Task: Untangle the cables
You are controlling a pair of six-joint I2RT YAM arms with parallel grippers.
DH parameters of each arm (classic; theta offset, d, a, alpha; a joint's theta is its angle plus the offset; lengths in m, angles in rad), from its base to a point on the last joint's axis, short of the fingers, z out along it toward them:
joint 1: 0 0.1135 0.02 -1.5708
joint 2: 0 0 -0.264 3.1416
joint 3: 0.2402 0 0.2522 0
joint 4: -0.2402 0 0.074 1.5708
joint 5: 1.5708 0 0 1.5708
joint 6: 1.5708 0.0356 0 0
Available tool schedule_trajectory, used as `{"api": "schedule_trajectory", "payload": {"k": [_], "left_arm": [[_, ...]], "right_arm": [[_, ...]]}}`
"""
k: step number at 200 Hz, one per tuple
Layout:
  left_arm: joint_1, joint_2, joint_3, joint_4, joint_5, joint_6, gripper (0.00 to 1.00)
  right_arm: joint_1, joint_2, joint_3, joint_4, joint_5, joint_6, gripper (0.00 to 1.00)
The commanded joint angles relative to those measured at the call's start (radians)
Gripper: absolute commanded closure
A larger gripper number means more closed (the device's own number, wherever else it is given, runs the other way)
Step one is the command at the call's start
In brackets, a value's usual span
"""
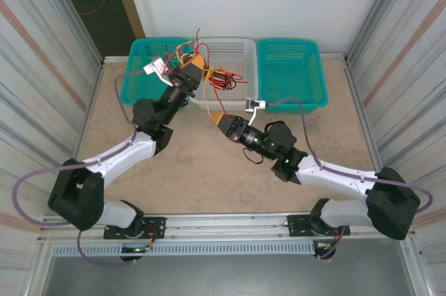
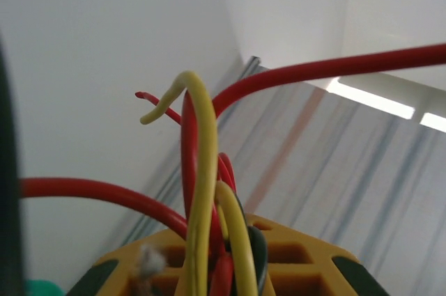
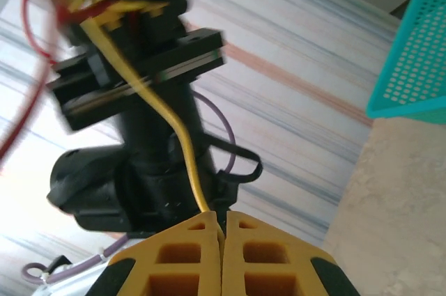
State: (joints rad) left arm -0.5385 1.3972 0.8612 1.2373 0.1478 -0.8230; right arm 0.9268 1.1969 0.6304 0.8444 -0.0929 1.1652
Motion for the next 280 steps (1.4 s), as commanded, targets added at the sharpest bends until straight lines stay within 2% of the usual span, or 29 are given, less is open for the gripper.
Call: {"api": "schedule_trajectory", "payload": {"k": [1,18,32,62,84,95,111,123,138,151,167,191,211,234,249,280], "left_arm": [[0.01,0.005,0.011,0.005,-0.158,0.131,1.0],[0.01,0.015,-0.016,-0.049,-0.196,0.17,1.0],[0.024,0.008,-0.059,-0.098,-0.226,0.129,1.0],[0.104,-0.008,-0.11,-0.201,-0.1,-0.082,1.0],[0.106,-0.018,-0.102,-0.253,0.07,-0.043,1.0],[0.103,-0.022,-0.117,-0.25,0.114,-0.05,1.0],[0.092,-0.034,-0.137,-0.272,0.145,-0.051,1.0],[0.072,-0.05,-0.136,-0.331,0.167,-0.025,1.0],[0.043,-0.082,-0.133,-0.406,0.194,0.024,1.0],[0.031,-0.097,-0.134,-0.409,0.265,0.031,1.0],[0.029,-0.109,-0.142,-0.375,0.37,-0.008,1.0],[0.029,-0.132,-0.123,-0.379,0.521,-0.066,1.0],[0.031,-0.167,-0.122,-0.338,0.576,-0.126,1.0],[0.031,-0.194,-0.094,-0.285,0.616,-0.205,1.0],[0.029,-0.198,-0.08,-0.233,0.624,-0.258,1.0],[0.004,-0.134,-0.063,0.022,0.554,-0.428,1.0]], "right_arm": [[0.071,-0.102,-0.012,-0.079,0.099,-0.084,1.0],[0.117,-0.171,0.013,-0.169,0.156,-0.156,1.0],[0.149,-0.242,0.065,-0.306,0.219,-0.222,1.0],[0.147,-0.333,0.232,-0.654,0.308,-0.333,1.0],[0.1,-0.324,0.422,-0.866,0.306,-0.459,1.0],[0.031,-0.296,0.547,-0.984,0.254,-0.49,1.0],[-0.123,-0.222,0.727,-1.144,0.091,-0.489,1.0],[-0.215,-0.162,0.82,-1.201,-0.023,-0.486,1.0],[-0.268,-0.113,0.91,-1.257,-0.072,-0.509,1.0],[-0.299,-0.073,0.974,-1.303,-0.085,-0.539,1.0],[-0.347,-0.04,1.015,-1.326,-0.119,-0.55,1.0],[-0.468,-0.004,1.003,-1.308,-0.218,-0.534,1.0],[-0.549,0.029,0.969,-1.283,-0.284,-0.521,1.0],[-0.609,0.044,0.889,-1.226,-0.308,-0.507,1.0],[-0.653,0.045,0.796,-1.118,-0.384,-0.458,1.0],[-0.664,0.084,0.643,-0.904,-0.432,-0.382,1.0]]}}
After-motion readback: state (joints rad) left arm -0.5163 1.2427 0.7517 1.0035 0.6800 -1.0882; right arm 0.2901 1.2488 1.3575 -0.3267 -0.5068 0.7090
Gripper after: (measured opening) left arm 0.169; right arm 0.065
